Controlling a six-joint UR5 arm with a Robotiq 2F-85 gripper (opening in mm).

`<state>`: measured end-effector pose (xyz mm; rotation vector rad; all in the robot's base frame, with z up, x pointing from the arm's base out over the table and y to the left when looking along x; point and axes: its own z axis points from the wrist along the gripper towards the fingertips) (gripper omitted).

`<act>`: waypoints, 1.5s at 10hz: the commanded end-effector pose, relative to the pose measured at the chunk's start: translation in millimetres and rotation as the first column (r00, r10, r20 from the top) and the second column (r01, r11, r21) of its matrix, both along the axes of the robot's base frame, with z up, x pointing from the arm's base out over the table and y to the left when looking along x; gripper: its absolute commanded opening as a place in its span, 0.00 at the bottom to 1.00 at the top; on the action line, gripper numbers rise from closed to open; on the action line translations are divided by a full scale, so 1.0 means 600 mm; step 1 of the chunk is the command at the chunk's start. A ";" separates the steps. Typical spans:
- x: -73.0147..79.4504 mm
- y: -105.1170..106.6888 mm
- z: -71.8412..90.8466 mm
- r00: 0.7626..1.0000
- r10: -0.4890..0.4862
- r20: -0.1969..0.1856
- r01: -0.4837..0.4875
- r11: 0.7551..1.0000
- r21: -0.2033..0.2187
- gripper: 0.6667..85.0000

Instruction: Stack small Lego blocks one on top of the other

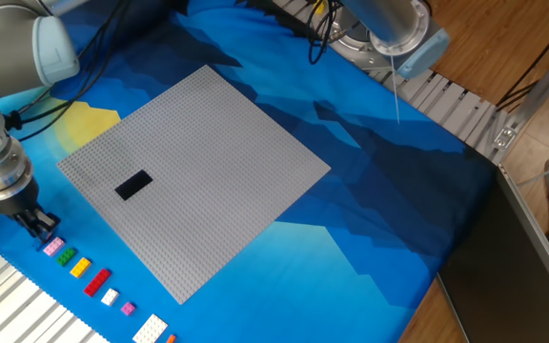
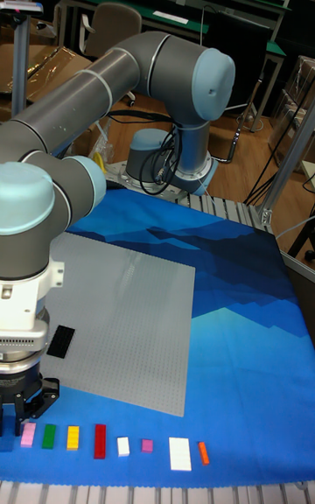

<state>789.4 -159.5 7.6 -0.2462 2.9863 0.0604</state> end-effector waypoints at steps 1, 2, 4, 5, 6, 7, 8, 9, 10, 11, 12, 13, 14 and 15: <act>0.002 0.003 0.001 1.000 -0.004 0.008 0.004 1.000 0.015 0.32; 0.002 0.004 0.001 1.000 -0.003 0.008 0.002 1.000 0.018 0.32; 0.000 0.007 -0.002 1.000 -0.004 0.009 0.004 1.000 0.029 0.32; 0.000 0.006 -0.003 1.000 -0.006 0.010 0.006 1.000 0.031 0.31; 0.000 0.007 -0.004 1.000 -0.004 0.018 0.003 0.999 0.036 0.31; 0.000 0.007 -0.004 1.000 -0.002 0.021 0.001 0.999 0.041 0.31; 0.000 0.007 -0.005 1.000 -0.002 0.023 0.002 0.999 0.041 0.30; 0.001 0.007 -0.005 1.000 -0.003 0.026 0.002 0.999 0.042 0.30; 0.001 0.007 -0.005 1.000 -0.003 0.028 0.002 0.999 0.044 0.28; 0.001 0.008 -0.005 0.999 -0.024 0.026 0.023 0.999 0.049 0.18; -0.001 0.007 -0.003 0.999 -0.039 0.017 0.038 0.998 0.048 0.09; -0.003 0.006 -0.001 0.999 -0.046 0.011 0.045 0.998 0.048 0.03; -0.004 0.002 0.001 0.999 -0.053 0.007 0.052 0.998 0.041 0.00; -0.005 0.002 0.010 0.999 -0.054 0.003 0.054 0.998 0.041 0.00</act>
